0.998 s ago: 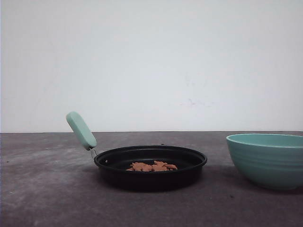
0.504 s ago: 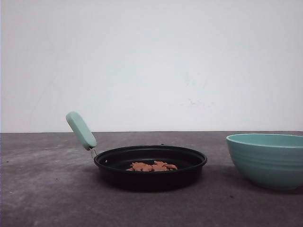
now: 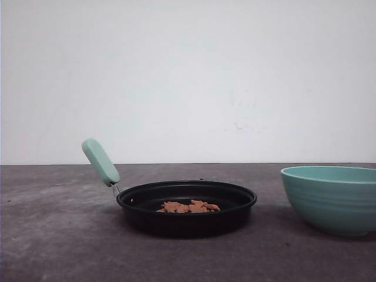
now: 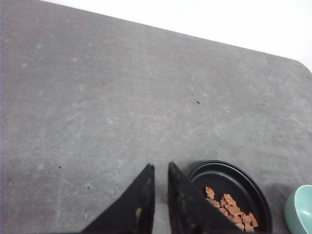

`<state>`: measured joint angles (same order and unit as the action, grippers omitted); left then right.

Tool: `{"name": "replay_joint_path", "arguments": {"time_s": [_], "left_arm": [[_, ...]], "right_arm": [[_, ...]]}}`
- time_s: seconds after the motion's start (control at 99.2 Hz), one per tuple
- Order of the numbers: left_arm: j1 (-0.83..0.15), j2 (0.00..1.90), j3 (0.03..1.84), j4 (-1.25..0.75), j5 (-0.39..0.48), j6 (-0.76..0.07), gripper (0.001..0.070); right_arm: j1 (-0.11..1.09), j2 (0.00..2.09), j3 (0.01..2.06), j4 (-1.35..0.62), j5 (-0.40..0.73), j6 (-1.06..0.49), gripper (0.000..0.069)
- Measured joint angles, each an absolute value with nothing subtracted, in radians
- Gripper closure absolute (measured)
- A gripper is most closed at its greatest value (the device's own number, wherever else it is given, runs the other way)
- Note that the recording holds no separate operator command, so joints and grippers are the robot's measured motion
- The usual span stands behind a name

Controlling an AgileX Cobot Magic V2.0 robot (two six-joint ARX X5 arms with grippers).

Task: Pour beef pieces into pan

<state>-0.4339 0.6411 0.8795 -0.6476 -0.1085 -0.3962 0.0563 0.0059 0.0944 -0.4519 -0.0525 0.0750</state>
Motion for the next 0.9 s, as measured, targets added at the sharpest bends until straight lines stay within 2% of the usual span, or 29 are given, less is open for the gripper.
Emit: {"name": "replay_joint_path", "arguments": {"time_s": [0.212,0.282,0.383,0.494,0.656,0.898], "left_arm": [[-0.405,0.537,0.879,-0.69,-0.11,-0.362,0.0687],[-0.392,0.49,0.879,-0.722,-0.166,-0.334,0.0688],[-0.365,0.417,0.879,-0.78,-0.284,-0.238,0.0687],[-0.321,0.344,0.872,-0.833,-0.326,-0.098,0.0687],[-0.232,0.268,0.772,-0.772,-0.327,0.007,0.0687],[-0.126,0.006,0.445,-0.564,-0.242,0.019,0.0687]], "right_arm": [[0.056,0.006,0.094,-0.452,-0.052,0.075,0.0674],[0.056,0.006,0.094,-0.452,-0.052,0.075,0.0674],[0.056,0.006,0.094,-0.452,-0.052,0.075,0.0674],[0.056,0.006,0.094,-0.452,-0.053,0.075,0.0674],[0.056,0.006,0.094,-0.452,-0.052,0.075,0.0674],[0.056,0.006,0.094,-0.452,-0.052,0.075,0.0674]]}}
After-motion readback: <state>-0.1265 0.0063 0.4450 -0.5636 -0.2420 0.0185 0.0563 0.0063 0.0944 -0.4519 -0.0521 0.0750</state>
